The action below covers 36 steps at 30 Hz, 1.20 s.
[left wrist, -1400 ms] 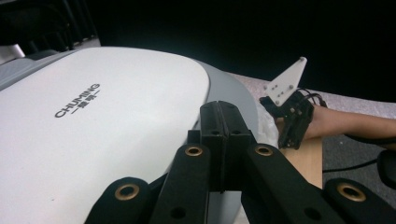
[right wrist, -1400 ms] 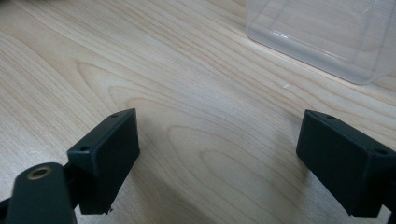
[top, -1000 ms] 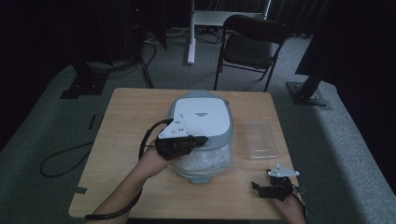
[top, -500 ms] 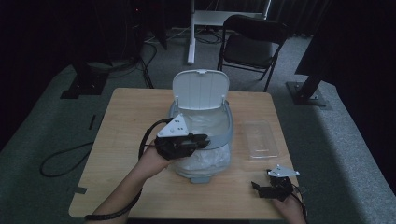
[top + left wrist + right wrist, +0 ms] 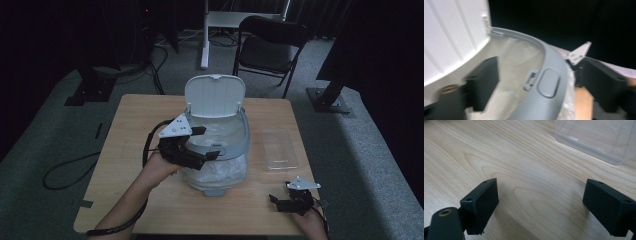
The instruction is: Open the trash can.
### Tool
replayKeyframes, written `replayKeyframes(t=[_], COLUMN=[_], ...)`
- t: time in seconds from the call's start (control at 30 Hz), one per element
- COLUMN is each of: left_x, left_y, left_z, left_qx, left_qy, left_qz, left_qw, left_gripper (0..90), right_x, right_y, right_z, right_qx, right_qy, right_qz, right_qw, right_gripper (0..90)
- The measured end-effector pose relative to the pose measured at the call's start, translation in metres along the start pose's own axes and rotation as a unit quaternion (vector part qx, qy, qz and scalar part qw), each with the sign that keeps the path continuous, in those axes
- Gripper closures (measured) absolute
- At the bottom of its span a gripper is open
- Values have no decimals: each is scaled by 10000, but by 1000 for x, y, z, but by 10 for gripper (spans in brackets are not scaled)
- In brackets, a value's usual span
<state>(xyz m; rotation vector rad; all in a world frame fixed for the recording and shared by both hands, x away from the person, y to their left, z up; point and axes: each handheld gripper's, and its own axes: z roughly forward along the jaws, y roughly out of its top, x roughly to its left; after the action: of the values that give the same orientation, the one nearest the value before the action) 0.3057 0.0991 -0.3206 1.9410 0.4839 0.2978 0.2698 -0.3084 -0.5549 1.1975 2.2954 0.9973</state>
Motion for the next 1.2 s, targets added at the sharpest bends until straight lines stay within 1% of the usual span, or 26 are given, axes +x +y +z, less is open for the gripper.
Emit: replayKeyframes(t=[0.03,0.07,0.1,0.13,0.17,0.2,0.3,0.33,0.37,0.43,0.5,0.57,0.67,0.73,0.9,1.03,1.1,1.13,1.2], left_x=[0,0,1,2,3,4,7,7,10,11,12,15,18,19,24,29,31,32,34], left_y=[0,0,-1,-1,-1,-2,-3,-3,-4,-5,-6,-7,-10,-12,-17,-24,-28,-30,-35], left_z=[-1,-2,-2,-3,-4,-5,-8,-8,-12,-15,-18,-21,-25,-26,-31,-37,-41,-42,-45], left_qx=[-5,-3,-1,41,14,-6,-54,-54,-176,-217,-239,-204,-203,-212,-169,-129,-132,-120,-81], left_qy=[30,45,100,137,125,171,332,332,362,467,645,714,861,893,1088,1238,1260,1318,1372], left_qz=[13,0,-14,-17,-65,-131,-158,-158,-208,-208,-182,-254,-301,-331,-328,-367,-422,-438,-462], left_qw=[10000,10000,9999,9999,9999,9998,9993,9993,9990,9985,9975,9969,9956,9952,9934,9915,9910,9902,9894], left_gripper=[97,97,82,6,5,5,6,6,6,6,6,6,6,6,6,6,6,6,6], right_x=[0,0,0,0,0,0,0,0,0,0,0,0,0,0,0,0,0,0,0], right_y=[0,0,0,0,0,0,0,0,0,0,0,0,0,0,0,0,0,0,0], right_z=[0,0,0,0,0,0,0,0,0,0,0,0,0,0,0,0,0,0,0], right_qx=[0,-1,0,0,-1,0,-1,-1,0,0,-1,0,0,-1,-1,-1,0,-1,0], right_qy=[0,0,0,0,0,0,0,0,1,0,0,0,0,0,0,0,-1,0,0], right_qz=[0,-1,0,0,-1,0,-2,-2,1,0,0,2,2,1,-1,1,0,1,2], right_qw=[10000,10000,10000,10000,10000,10000,10000,10000,10000,10000,10000,10000,10000,10000,10000,10000,10000,10000,10000], right_gripper=[124,124,124,124,124,124,124,124,124,124,124,124,124,124,124,124,124,124,124])
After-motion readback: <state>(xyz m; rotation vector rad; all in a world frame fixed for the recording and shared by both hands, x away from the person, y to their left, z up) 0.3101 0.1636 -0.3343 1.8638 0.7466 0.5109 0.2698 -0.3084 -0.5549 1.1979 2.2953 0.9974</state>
